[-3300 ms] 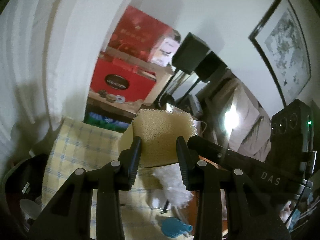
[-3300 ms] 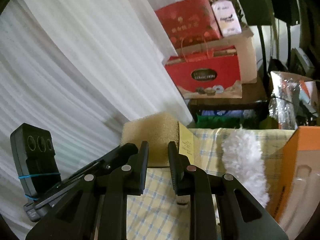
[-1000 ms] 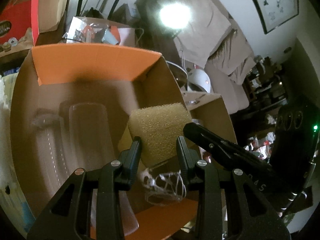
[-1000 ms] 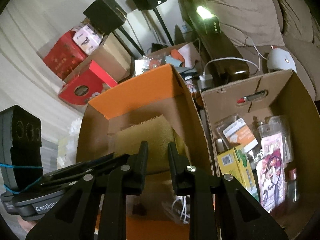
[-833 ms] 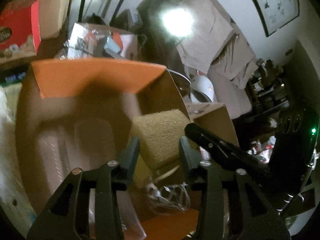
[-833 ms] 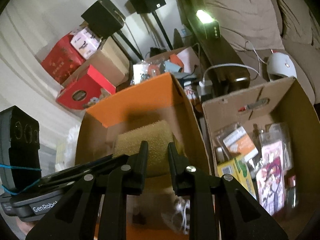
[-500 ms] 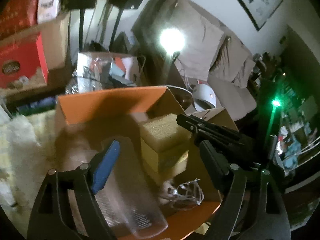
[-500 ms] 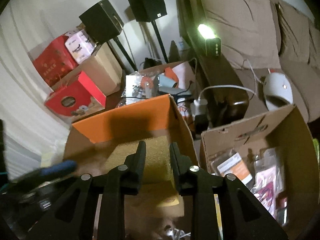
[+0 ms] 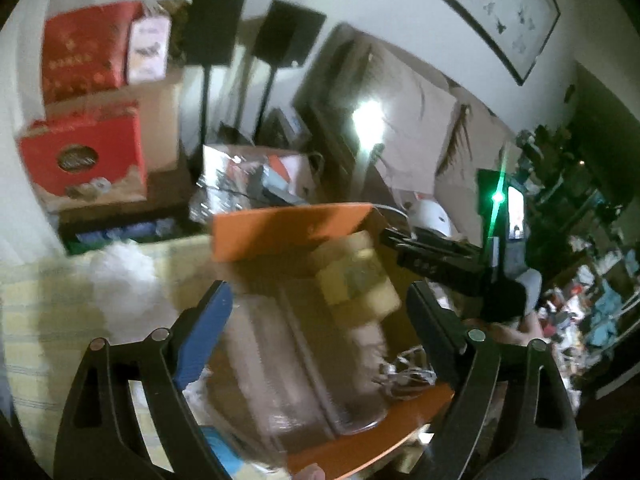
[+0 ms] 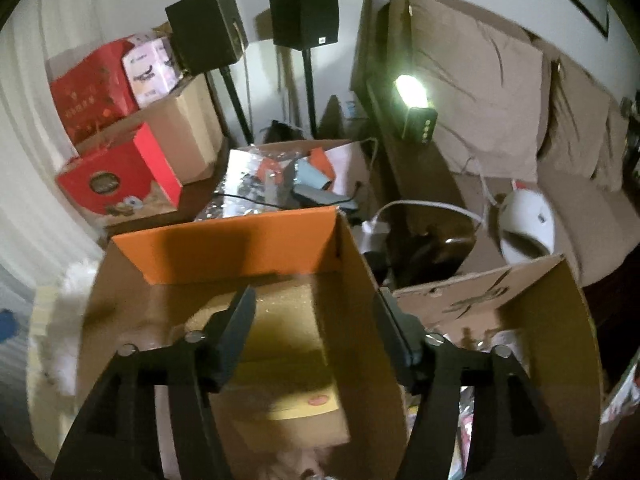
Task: Organize objects
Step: 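Withdraw both grippers from the box back over the table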
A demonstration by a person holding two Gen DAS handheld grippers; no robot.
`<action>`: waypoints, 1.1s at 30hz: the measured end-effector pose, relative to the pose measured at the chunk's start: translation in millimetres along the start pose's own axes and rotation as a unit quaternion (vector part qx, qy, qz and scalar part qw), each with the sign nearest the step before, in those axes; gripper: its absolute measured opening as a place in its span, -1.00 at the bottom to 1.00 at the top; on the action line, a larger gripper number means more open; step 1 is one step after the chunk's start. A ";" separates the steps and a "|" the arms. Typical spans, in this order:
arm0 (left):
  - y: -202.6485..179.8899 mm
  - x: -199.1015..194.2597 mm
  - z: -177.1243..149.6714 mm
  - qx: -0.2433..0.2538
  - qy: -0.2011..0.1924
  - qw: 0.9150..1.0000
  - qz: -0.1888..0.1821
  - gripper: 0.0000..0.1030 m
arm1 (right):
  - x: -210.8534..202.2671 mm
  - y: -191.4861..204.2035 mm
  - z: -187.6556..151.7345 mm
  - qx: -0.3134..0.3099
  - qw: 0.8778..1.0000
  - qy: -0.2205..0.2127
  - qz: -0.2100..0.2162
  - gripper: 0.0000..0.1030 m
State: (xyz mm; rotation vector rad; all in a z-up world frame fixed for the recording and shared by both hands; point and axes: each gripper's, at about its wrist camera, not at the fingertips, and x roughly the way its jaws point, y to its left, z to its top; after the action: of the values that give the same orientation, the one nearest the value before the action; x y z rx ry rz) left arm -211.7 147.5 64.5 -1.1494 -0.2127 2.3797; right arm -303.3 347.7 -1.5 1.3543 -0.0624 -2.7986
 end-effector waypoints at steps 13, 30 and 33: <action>58.8 -44.1 -29.7 -0.028 -0.026 0.997 0.063 0.69 | -35.1 24.0 -13.9 0.022 0.996 -0.006 0.081 0.24; 142.8 -99.5 -91.9 -0.083 -0.022 0.987 0.137 0.69 | -77.2 148.5 -48.6 -0.058 0.979 0.001 0.194 0.24; 157.4 -103.7 -106.0 -0.094 -0.016 0.986 0.138 0.69 | -76.5 167.3 -56.3 -0.069 0.976 0.007 0.208 0.24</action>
State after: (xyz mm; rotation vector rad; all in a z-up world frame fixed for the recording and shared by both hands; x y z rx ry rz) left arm -131.6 -47.4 15.9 -1.3002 -0.3133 2.6695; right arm -209.8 182.9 31.9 1.1697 -0.1331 -2.3978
